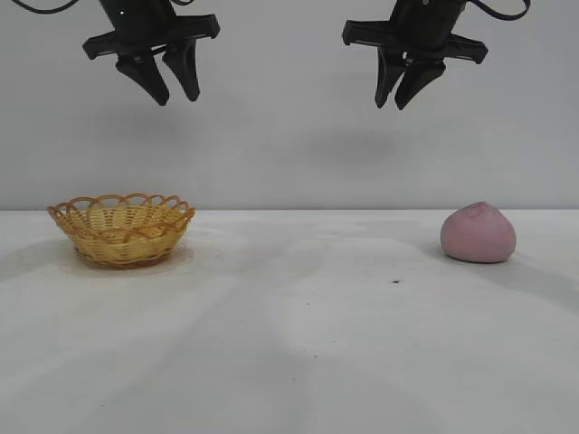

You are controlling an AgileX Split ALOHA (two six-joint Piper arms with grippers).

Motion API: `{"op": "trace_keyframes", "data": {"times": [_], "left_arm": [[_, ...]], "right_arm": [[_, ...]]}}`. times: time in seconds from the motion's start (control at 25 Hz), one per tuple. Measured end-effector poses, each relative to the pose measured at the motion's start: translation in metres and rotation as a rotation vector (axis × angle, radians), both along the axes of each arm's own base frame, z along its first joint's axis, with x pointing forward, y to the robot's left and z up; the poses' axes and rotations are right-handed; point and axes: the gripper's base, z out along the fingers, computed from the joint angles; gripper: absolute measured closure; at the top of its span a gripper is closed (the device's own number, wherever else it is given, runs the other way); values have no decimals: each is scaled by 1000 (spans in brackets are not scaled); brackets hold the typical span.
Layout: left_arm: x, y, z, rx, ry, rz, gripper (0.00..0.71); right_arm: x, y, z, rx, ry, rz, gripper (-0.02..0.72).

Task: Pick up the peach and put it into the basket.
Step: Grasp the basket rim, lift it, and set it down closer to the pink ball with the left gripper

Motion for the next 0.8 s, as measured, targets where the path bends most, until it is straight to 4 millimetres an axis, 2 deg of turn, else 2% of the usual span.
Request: {"op": "trace_keyframes", "data": {"times": [0.32,0.44,0.48,0.56,0.6,0.8], "left_arm": [[-3,28,-8,45,104,-31,376],[-1,30,-25,31,156,-63,376],[-1,30,-31,36,181,-71,433],[0,29,-45,43,220,-82,430],[0,29,-51,46,238,-87,489],[2,29,-65,52,267,-97,487]], "right_arm": [[-16,-9,2,-92,148,21,496],[-16,-9,2,-93,150,27,496],[-16,-8,2,-90,151,29,496],[-16,-7,2,-83,153,37,496],[-16,-7,2,-82,153,41,496],[-17,-7,2,-75,157,42,496]]}}
